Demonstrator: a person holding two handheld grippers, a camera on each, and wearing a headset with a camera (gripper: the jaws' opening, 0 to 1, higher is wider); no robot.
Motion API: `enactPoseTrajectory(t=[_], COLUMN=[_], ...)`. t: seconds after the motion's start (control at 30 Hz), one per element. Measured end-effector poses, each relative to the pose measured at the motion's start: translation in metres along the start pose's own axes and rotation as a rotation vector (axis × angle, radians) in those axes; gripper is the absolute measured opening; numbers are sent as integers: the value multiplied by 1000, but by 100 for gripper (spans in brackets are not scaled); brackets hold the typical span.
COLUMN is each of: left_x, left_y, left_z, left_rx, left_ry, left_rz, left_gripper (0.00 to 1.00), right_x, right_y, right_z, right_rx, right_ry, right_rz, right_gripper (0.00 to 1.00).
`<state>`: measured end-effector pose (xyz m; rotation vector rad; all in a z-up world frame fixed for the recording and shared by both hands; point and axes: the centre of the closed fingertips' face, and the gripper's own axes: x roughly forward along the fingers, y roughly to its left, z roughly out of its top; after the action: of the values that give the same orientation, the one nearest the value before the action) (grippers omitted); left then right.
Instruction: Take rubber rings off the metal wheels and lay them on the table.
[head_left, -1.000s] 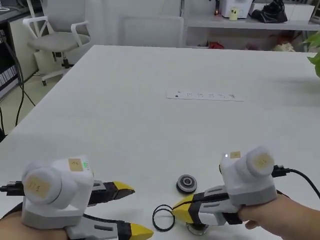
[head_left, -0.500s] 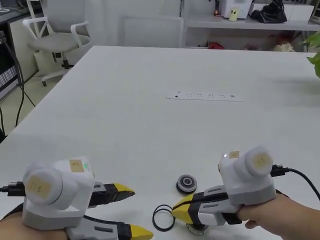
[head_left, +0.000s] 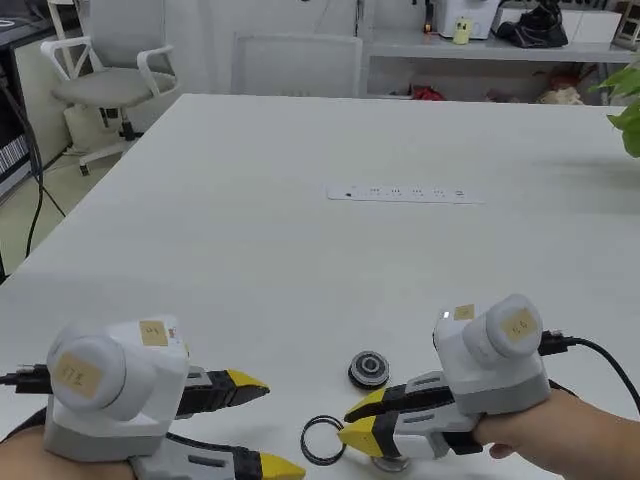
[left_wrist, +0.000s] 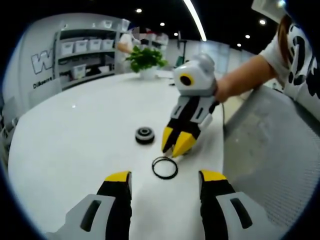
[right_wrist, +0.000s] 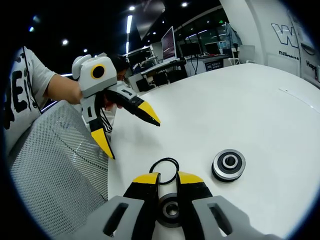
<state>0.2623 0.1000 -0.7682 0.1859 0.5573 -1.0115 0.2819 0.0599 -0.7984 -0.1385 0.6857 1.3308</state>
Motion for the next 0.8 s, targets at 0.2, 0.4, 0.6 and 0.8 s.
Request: enactPoseTrajectory(t=[0.2, 0.4, 0.6, 0.8], left_x=[0, -2, -1, 2], left_y=[2, 7, 15, 25], left_z=[2, 7, 16, 27], left_rx=[4, 1, 7, 8], left_ry=[-2, -11, -24, -45], left_rz=[1, 11, 22, 36], left_gripper=[55, 55, 55, 55], right_x=[-6, -14, -23, -34], right_y=[0, -4, -12, -22], right_z=[5, 14, 21, 27], right_rx=[-5, -3, -7, -11], right_ry=[-15, -44, -70, -99], right_rz=[-6, -21, -47, -80], right_gripper=[11, 13, 16, 18])
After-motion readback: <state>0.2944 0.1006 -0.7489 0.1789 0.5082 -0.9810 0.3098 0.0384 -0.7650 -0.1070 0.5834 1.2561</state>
